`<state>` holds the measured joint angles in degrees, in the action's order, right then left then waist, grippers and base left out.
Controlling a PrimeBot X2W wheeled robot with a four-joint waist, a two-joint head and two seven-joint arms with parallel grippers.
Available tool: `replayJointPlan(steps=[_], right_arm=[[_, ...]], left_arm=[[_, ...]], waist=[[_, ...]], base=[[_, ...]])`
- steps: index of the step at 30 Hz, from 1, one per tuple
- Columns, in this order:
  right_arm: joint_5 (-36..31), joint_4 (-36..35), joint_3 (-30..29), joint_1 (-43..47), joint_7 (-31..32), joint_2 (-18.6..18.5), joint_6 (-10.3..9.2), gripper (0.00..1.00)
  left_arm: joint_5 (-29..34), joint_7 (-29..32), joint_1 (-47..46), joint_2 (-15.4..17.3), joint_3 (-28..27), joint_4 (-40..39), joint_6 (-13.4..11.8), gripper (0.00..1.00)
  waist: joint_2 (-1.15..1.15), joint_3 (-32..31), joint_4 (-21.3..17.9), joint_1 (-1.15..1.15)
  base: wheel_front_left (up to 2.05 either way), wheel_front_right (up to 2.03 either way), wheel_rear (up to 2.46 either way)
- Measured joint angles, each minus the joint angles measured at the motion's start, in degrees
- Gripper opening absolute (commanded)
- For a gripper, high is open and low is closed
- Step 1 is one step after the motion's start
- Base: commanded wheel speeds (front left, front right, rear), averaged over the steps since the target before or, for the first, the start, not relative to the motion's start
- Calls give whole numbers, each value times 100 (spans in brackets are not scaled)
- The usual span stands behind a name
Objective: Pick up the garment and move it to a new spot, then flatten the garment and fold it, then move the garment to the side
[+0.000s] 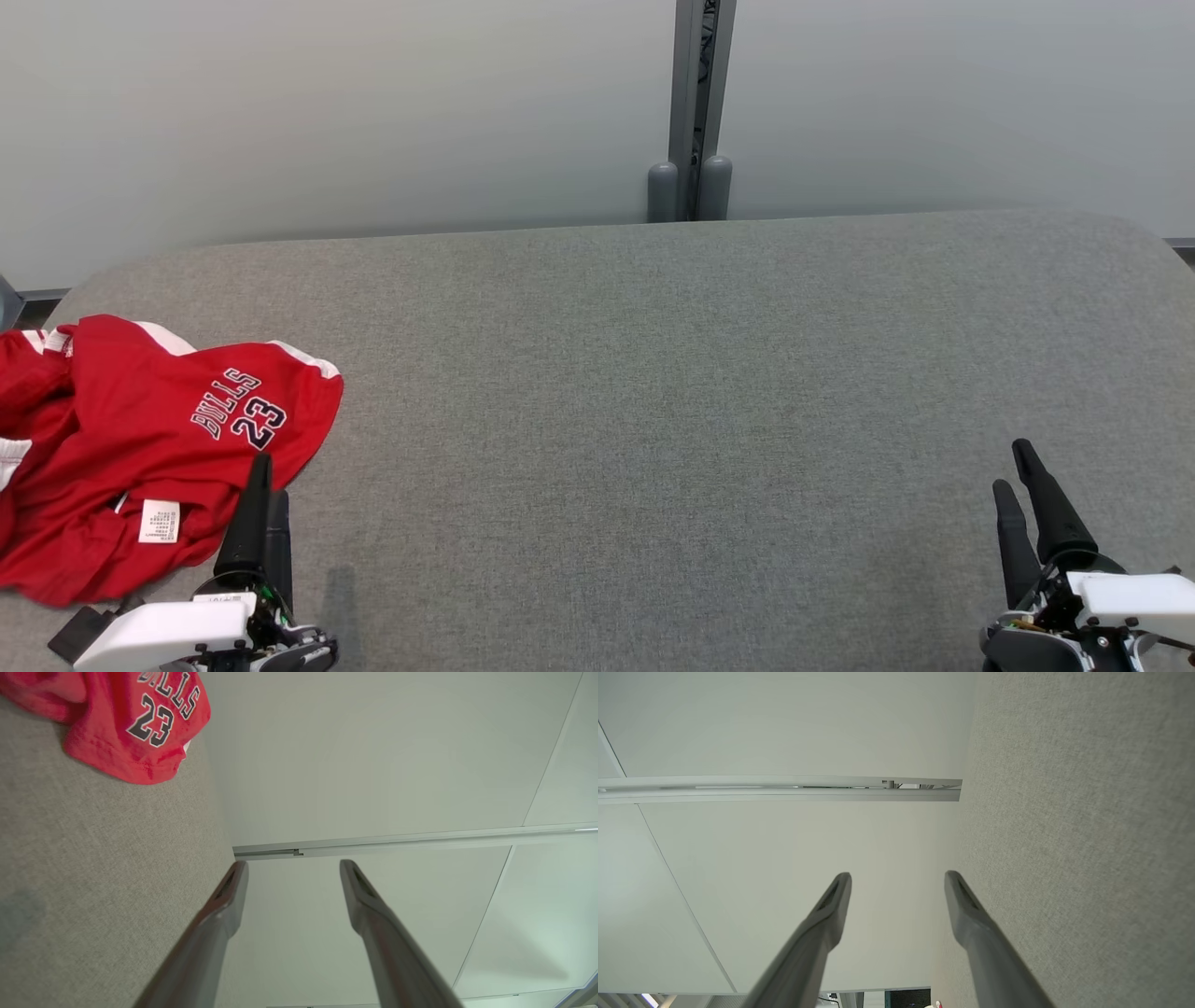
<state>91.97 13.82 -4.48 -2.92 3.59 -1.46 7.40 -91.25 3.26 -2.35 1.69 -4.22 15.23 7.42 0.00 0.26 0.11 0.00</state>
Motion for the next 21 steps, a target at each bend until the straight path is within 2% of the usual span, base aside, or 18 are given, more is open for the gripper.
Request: replayJointPlan(steps=[15, 21], right_arm=[[-775, -416, 254, -49, -379, -54, 0, 100], [-1503, -528, 423, -71, -515, -130, 0, 100]], left_arm=[[900, -365, -45, 18, 100, -221, 0, 100], [1607, -491, -51, 24, 97, -292, -1, 100]], waist=[[0, -1, 18, 0], [0, -1, 28, 0]], base=[[0, 0, 0], [0, 0, 0]])
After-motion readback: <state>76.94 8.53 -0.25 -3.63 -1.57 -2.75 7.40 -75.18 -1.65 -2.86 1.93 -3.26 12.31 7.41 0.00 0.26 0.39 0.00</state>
